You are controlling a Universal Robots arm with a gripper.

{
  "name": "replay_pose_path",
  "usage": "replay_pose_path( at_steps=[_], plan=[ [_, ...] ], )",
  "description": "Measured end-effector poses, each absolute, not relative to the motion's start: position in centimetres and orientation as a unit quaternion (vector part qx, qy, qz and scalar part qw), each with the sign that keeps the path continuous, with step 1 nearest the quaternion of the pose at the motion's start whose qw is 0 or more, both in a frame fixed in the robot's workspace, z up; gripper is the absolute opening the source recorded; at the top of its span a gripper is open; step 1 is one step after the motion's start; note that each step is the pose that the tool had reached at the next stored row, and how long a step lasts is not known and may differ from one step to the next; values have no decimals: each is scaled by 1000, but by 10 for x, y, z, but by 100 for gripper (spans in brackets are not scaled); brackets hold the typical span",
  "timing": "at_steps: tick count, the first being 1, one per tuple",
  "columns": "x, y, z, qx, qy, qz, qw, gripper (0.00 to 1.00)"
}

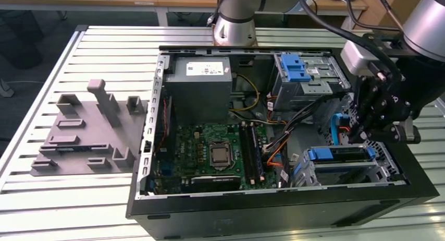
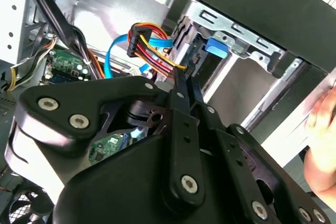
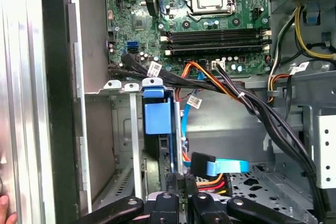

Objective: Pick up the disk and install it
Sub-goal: 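Insert the first disk wire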

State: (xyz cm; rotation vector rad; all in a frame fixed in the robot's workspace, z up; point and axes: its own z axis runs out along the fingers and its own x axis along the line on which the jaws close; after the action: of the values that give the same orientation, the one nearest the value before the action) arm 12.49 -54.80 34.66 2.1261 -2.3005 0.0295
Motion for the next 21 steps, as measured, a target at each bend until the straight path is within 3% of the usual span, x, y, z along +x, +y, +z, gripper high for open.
replay_pose_path(
  at_steps=[10, 21],
  plan=[
    [129, -549, 345, 678, -735, 3, 11, 16],
    [131, -555, 341, 673, -739, 2, 12, 16]
  ],
)
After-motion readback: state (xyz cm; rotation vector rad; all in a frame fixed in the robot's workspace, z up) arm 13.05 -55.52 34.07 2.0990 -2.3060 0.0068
